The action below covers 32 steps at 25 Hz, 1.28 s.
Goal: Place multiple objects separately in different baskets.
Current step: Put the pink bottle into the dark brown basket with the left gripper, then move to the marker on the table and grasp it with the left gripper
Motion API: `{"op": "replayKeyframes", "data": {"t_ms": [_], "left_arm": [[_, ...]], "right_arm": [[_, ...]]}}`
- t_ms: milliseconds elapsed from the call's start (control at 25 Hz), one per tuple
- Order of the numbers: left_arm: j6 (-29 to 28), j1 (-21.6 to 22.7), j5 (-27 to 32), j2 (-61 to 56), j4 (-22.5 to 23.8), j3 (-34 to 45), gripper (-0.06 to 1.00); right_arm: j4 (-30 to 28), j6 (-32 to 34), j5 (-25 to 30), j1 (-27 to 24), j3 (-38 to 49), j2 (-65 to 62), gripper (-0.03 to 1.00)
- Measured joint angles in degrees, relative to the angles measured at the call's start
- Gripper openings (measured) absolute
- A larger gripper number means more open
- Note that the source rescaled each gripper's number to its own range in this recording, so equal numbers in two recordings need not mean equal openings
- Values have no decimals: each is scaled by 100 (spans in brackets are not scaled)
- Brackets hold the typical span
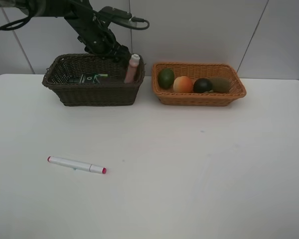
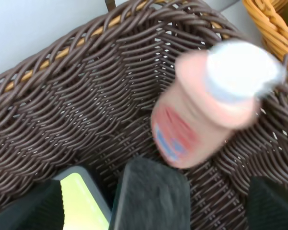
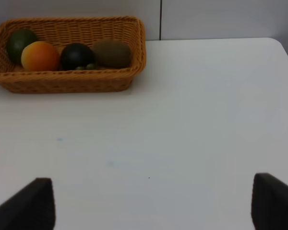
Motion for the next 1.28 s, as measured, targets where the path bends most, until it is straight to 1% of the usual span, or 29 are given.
{"op": "replayKeyframes", "data": {"t_ms": [240, 400, 480, 600, 760, 840, 920, 960, 1160, 1280], "left_arm": [[0, 0, -5, -39, -4, 0, 100], [0, 0, 180, -185, -4, 0, 100], [2, 0, 435, -293, -4, 0, 100], [2, 0, 997, -495, -4, 0, 100], [2, -6, 1966, -874, -12, 0, 100], [34, -12, 2618, -1083, -24, 0, 100], [181, -23, 3213, -1303, -31, 0, 100], [306, -37, 3362, -1419, -36, 6, 100], [1395, -297, 3455, -2088, -47, 461, 100], [1770, -474, 3455, -2448, -67, 903, 100]], "right_arm": [[0, 0, 0, 0, 0, 0, 98], [0, 0, 0, 0, 0, 0, 98], [0, 0, 0, 0, 0, 0, 98], [0, 0, 0, 0, 0, 0, 98], [0, 0, 0, 0, 0, 0, 98], [0, 0, 0, 0, 0, 0, 98], [0, 0, 0, 0, 0, 0, 98], [0, 0, 0, 0, 0, 0, 98], [0, 0, 0, 0, 0, 0, 98], [0, 0, 0, 0, 0, 0, 98]]}}
